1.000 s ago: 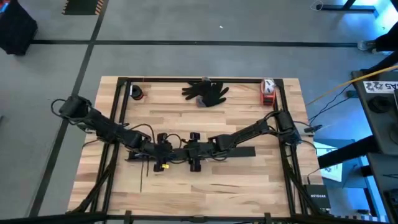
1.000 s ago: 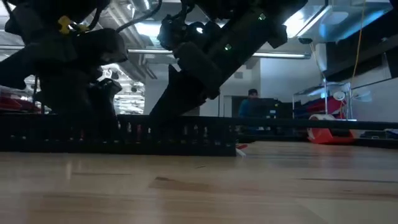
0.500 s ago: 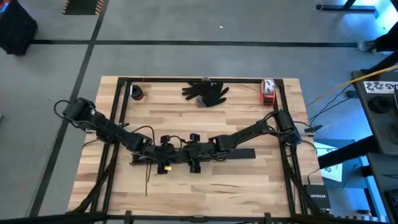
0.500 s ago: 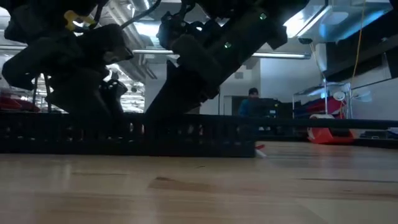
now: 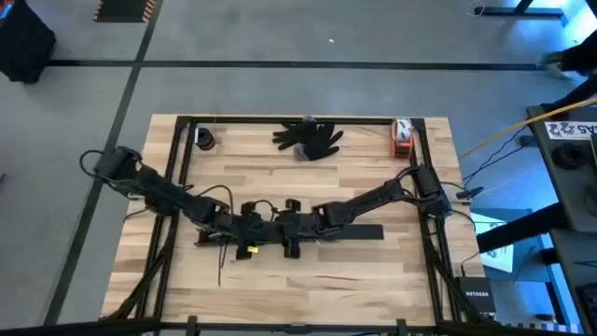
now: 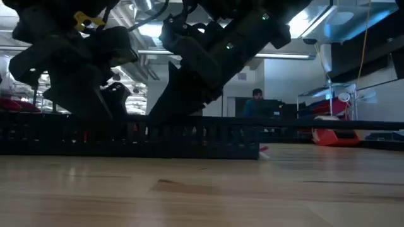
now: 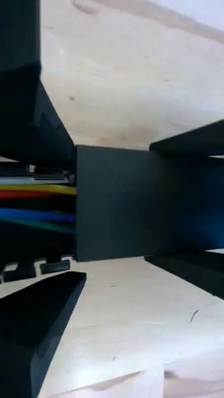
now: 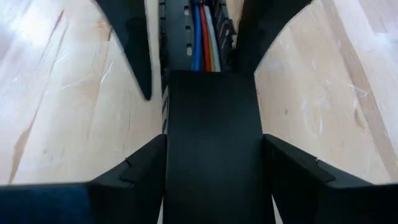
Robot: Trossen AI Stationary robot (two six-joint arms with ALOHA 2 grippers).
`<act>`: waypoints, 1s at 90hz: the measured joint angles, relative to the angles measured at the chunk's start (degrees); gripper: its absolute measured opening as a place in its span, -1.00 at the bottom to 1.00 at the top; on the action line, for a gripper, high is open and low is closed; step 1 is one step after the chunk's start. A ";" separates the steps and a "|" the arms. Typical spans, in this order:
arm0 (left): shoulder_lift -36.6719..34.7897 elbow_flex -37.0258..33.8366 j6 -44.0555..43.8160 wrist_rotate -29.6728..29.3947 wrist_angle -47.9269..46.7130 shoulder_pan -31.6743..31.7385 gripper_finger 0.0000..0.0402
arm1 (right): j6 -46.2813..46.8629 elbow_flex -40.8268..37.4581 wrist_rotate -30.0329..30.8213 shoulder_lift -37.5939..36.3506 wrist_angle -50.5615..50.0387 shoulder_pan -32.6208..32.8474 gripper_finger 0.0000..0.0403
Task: Ziptie cables
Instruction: Close the cable duct
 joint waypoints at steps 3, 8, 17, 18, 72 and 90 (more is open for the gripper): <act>-1.12 0.00 0.34 -0.02 -1.10 0.00 0.36 | -0.19 0.04 -0.05 -0.04 -0.02 0.00 0.12; -3.14 0.00 0.63 -0.22 -2.92 0.00 0.36 | -0.52 0.04 -0.13 -0.13 -0.28 0.00 0.12; -5.82 0.02 0.72 -0.39 -4.88 -0.02 0.34 | -0.74 -0.08 -0.18 -0.13 -1.15 0.04 0.12; -6.06 0.04 0.72 -0.39 -4.99 -0.02 0.34 | -0.70 -0.09 -0.22 -0.13 -1.22 0.04 0.12; -3.39 0.02 1.76 -5.27 -0.18 2.29 0.26 | -1.22 -0.26 -0.14 0.04 0.52 0.04 0.12; -3.85 1.46 0.89 -3.04 -5.37 2.23 0.26 | -1.36 -0.26 0.00 0.07 0.46 0.04 0.12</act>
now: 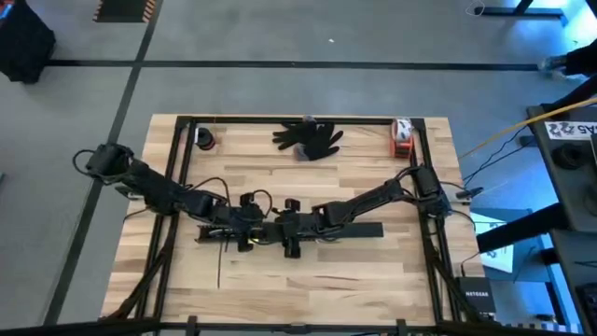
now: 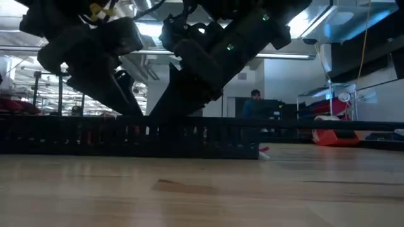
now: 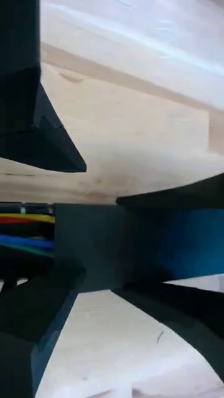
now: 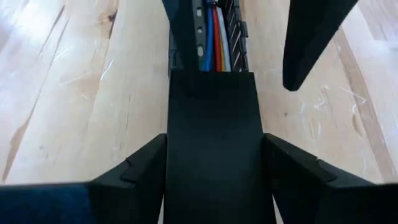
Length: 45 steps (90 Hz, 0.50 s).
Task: Ziptie cables
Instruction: Close the cable duct
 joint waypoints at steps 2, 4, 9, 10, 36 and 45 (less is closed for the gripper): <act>-0.65 0.34 -0.19 0.13 -1.62 0.00 0.26 | 0.02 0.00 0.00 0.00 -0.02 0.00 0.12; -1.27 0.77 -0.29 0.33 -3.24 -0.02 0.26 | 0.02 0.00 0.04 0.00 -0.08 0.00 0.12; -3.15 1.80 -0.29 0.42 -5.64 -0.05 0.26 | 0.02 0.01 0.09 0.00 -0.26 0.00 0.12; -3.59 1.99 -0.29 0.46 -5.88 -0.06 0.26 | 0.02 0.01 0.09 0.00 -0.26 0.00 0.12; -9.43 -0.45 -3.15 0.51 -14.38 -2.51 0.26 | 0.02 0.02 0.26 0.00 -0.23 0.00 0.12; -8.85 -3.43 -3.57 0.51 -10.67 -3.31 0.26 | 0.02 0.02 0.26 0.00 -0.26 0.00 0.12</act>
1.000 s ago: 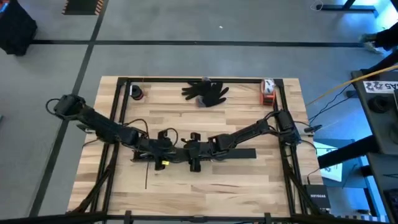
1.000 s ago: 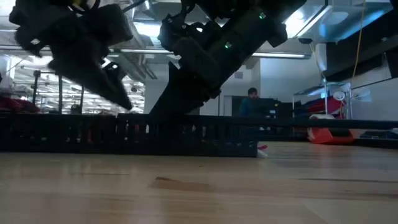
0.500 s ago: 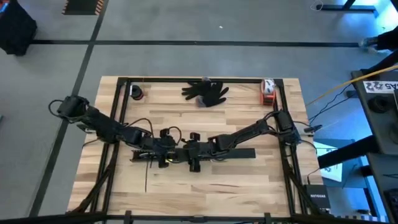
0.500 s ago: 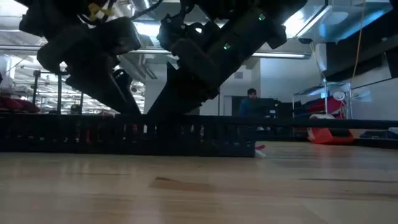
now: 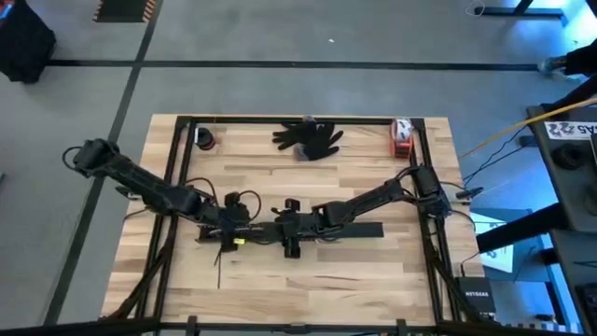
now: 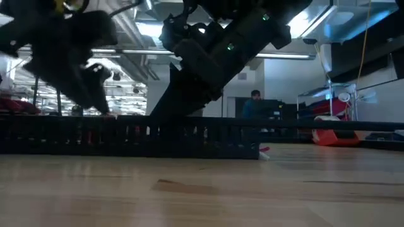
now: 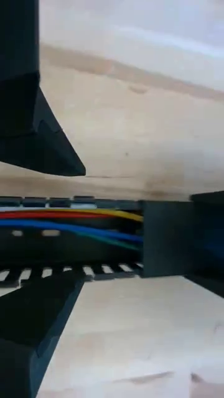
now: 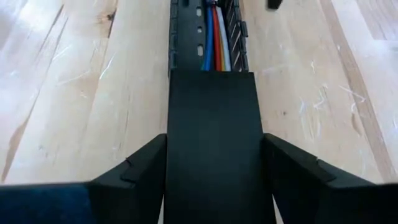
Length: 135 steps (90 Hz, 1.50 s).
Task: Ziptie cables
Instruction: Close the cable duct
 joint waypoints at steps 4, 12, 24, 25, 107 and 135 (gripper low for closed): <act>0.25 -0.85 -0.17 -0.03 1.08 0.01 0.26 | 0.00 0.00 0.00 0.00 -0.02 0.00 0.12; 0.54 -1.79 -1.21 0.00 3.48 0.01 0.26 | 0.01 0.00 -0.01 0.00 -0.02 0.00 0.12; 0.55 -2.98 -1.23 2.00 7.81 -0.24 0.26 | -0.02 0.00 -0.03 0.00 -0.13 0.00 0.12; 0.55 -3.08 -1.18 2.42 8.15 -0.24 0.26 | -0.03 0.00 -0.04 0.00 -0.15 0.00 0.12; 7.22 -7.73 -1.43 5.31 22.94 0.07 0.20 | -0.03 -0.06 -0.51 -0.02 0.36 0.02 0.12; 11.07 -7.82 -0.66 5.22 27.58 1.29 0.18 | 0.07 -0.15 -1.05 -0.04 0.48 0.02 0.12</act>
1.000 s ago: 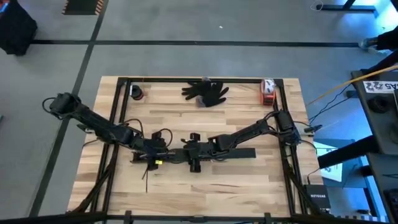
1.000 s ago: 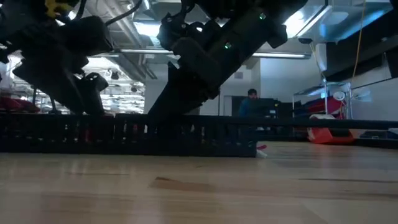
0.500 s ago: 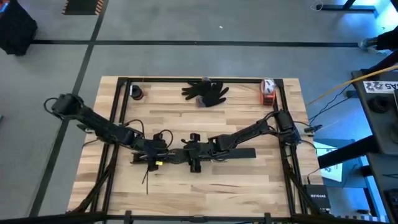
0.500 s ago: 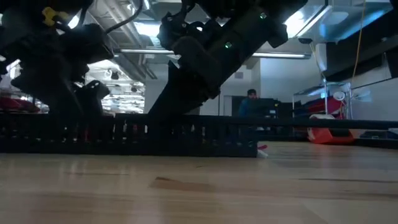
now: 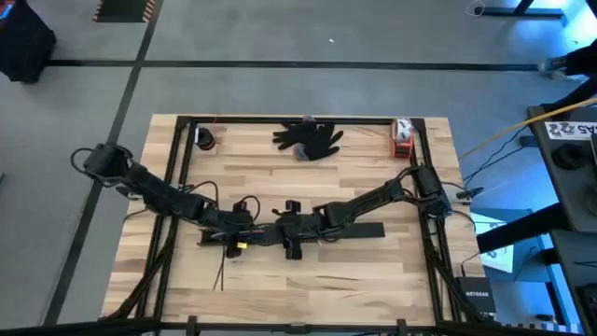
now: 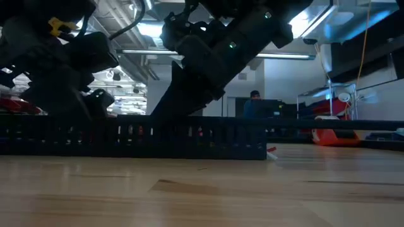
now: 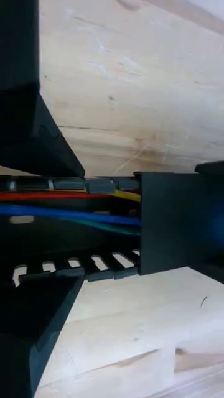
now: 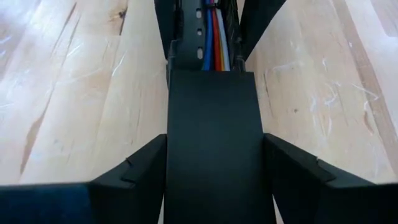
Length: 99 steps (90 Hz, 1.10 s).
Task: Ziptie cables
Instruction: Close the cable duct
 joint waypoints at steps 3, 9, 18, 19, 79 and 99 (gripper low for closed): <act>0.07 0.00 -0.11 -0.01 0.32 0.00 0.18 | -0.02 -0.02 -0.51 0.00 0.13 0.00 0.12; 0.11 0.00 -0.21 -0.02 0.56 0.00 0.18 | -0.04 -0.02 -1.50 0.00 0.24 0.00 0.12; 0.12 0.00 -0.51 0.39 0.70 -0.02 0.18 | 0.02 -0.02 -1.95 -0.04 0.15 -0.02 0.12; 0.13 -0.01 -0.53 0.52 0.73 -0.02 0.18 | 0.02 -0.02 -1.98 -0.04 0.13 -0.02 0.12; 0.26 0.15 -0.15 2.86 3.52 0.04 0.31 | 0.33 0.20 -6.59 0.00 1.07 -0.28 0.12; 0.26 0.15 -1.91 2.60 3.94 0.09 0.19 | 0.31 0.20 -5.53 -0.02 0.14 -0.22 0.12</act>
